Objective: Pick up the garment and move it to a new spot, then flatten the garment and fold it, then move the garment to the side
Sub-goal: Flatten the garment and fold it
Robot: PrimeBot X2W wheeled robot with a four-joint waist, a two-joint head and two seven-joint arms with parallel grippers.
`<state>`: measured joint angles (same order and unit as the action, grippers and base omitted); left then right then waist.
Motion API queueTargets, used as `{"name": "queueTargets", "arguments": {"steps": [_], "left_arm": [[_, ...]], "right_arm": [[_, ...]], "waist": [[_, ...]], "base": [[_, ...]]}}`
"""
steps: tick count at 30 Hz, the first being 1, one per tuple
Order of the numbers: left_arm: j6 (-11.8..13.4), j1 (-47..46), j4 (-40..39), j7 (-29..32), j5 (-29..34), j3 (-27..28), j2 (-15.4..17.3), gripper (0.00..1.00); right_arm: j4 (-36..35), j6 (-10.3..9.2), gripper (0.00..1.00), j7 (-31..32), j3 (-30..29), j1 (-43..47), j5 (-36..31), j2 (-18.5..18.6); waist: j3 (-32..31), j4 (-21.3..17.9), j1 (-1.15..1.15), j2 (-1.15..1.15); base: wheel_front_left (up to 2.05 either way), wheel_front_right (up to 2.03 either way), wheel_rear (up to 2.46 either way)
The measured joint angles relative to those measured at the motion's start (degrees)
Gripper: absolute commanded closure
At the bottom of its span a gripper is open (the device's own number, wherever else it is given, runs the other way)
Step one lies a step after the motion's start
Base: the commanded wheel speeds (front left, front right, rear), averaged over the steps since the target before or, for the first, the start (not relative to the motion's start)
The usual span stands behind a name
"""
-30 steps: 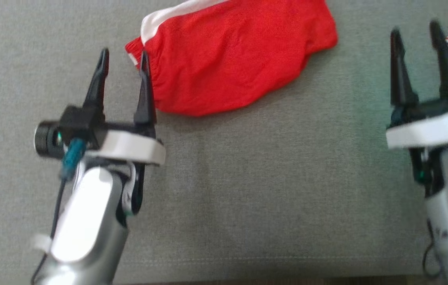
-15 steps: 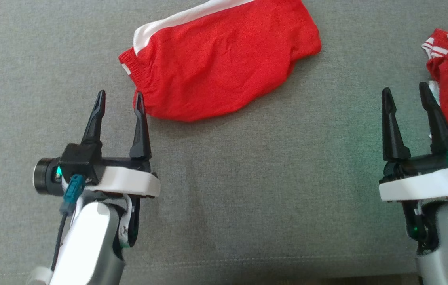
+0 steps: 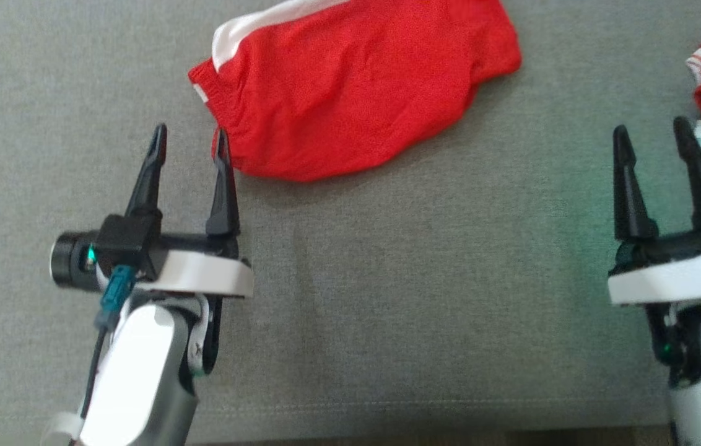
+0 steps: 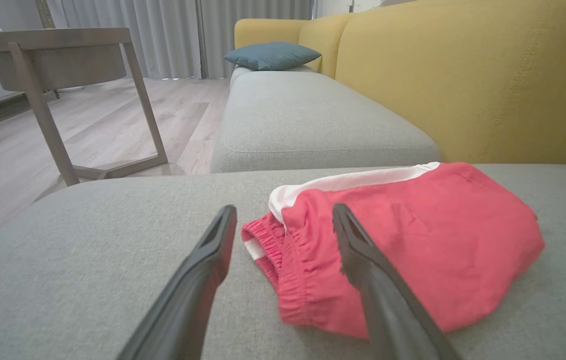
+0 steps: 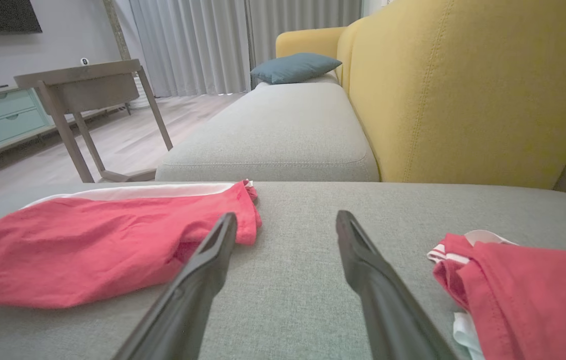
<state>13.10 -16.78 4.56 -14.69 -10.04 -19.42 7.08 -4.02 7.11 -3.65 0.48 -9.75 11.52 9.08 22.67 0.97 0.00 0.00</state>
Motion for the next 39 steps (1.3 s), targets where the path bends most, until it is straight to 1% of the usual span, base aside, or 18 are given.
{"name": "queueTargets", "arguments": {"steps": [3,7,15,19,20,25,26,28,33,36,39], "left_arm": [[-0.1,-2.71,-1.05,0.0,0.44,-0.16,-0.56,0.0],[-0.57,-6.25,-2.19,-0.01,1.12,-0.36,-1.78,0.0],[-1.59,-8.48,-2.37,-0.01,1.4,-1.01,-3.55,0.0],[-1.59,-8.65,-2.26,-0.01,1.41,-1.04,-3.96,0.0],[-1.59,-8.65,-2.26,-0.01,1.41,-1.04,-3.96,0.0],[-1.59,-9.21,-2.12,-0.01,1.82,-0.94,-4.36,0.0],[-1.59,-9.33,-2.12,-0.01,1.88,-0.91,-4.39,0.0],[-1.58,-9.33,-2.13,-0.01,1.9,-0.83,-4.53,0.0],[-1.6,-9.31,-2.22,-0.01,2.49,-0.53,-4.7,0.0],[-1.79,-9.14,-2.18,-0.01,3.01,-0.26,-4.74,0.0],[-2.02,-8.37,-2.0,-0.01,3.41,-0.02,-4.74,0.0]], "right_arm": [[1.31,0.0,0.0,0.81,0.53,-4.36,0.48,2.77],[4.75,0.0,0.0,3.66,3.23,-13.24,2.69,7.28],[14.17,0.0,0.0,15.28,12.62,-26.41,9.72,15.1],[18.47,0.0,0.0,20.6,16.23,-31.16,12.66,17.39],[18.47,0.0,0.0,20.6,16.23,-31.16,12.66,17.39],[21.8,0.0,0.0,25.81,18.61,-34.84,15.18,18.66],[22.16,0.0,0.11,26.77,19.05,-35.5,15.66,18.72],[22.8,0.0,1.0,28.1,19.57,-36.2,16.26,18.79],[23.52,0.0,1.0,28.09,19.85,-35.77,18.26,18.02],[23.47,0.0,1.0,25.31,18.22,-32.61,18.24,16.62],[22.58,0.0,1.0,21.98,15.9,-27.38,18.16,14.32]], "waist": [[2.26,0.68,0.0,0.0],[5.56,1.99,0.0,0.0],[10.08,6.16,0.0,0.0],[11.22,7.91,0.0,0.0],[11.22,7.91,0.0,0.0],[11.67,8.95,0.0,0.0],[11.59,8.98,0.0,0.0],[11.35,8.94,0.0,0.0],[10.23,8.26,0.0,0.0],[8.96,7.61,0.0,0.0],[7.38,6.74,0.0,0.0]], "base": [[0.0,0.0,0.0],[0.0,0.0,0.0],[0.0,0.0,0.0],[0.0,0.0,0.0],[0.0,0.0,0.0],[0.0,0.0,0.0],[0.0,0.0,0.0],[0.0,0.0,0.0],[0.0,0.0,0.0],[0.0,0.0,0.0],[0.0,0.0,0.0]]}}
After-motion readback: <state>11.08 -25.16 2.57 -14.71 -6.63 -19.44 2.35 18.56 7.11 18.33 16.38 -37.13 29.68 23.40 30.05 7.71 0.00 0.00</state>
